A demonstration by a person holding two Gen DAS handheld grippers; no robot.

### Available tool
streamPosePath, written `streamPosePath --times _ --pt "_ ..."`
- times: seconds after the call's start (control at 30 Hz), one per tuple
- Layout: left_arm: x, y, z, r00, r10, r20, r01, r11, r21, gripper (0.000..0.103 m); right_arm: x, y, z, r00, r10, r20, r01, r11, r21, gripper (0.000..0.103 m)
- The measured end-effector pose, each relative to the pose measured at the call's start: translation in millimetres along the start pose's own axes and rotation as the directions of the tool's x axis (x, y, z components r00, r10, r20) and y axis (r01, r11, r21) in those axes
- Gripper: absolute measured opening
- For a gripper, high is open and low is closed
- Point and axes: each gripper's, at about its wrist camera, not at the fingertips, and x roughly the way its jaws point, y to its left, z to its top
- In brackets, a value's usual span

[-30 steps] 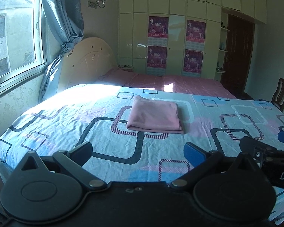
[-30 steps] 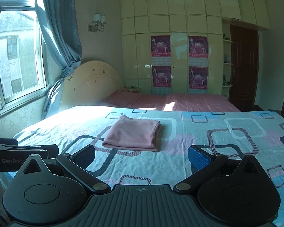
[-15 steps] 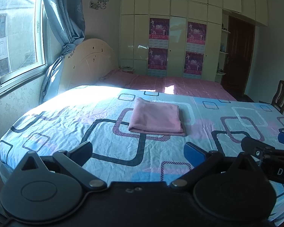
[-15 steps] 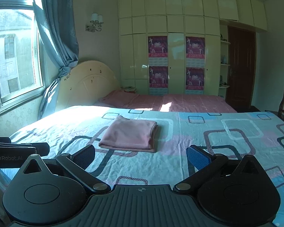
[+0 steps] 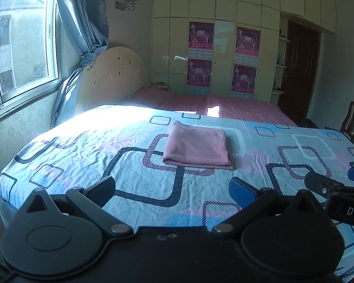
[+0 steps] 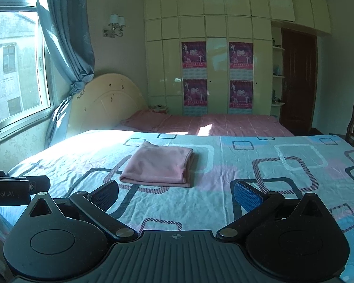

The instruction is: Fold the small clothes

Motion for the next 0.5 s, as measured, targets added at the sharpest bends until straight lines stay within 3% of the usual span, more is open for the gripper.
streamPosePath --times 0.5 --pt "1.1 -2.6 -0.9 1.0 -0.003 -0.002 0.003 1.0 0.003 0.103 -0.4 -2.5 0.5 1.0 -0.003 -0.001 0.003 1.0 0.005 0.103"
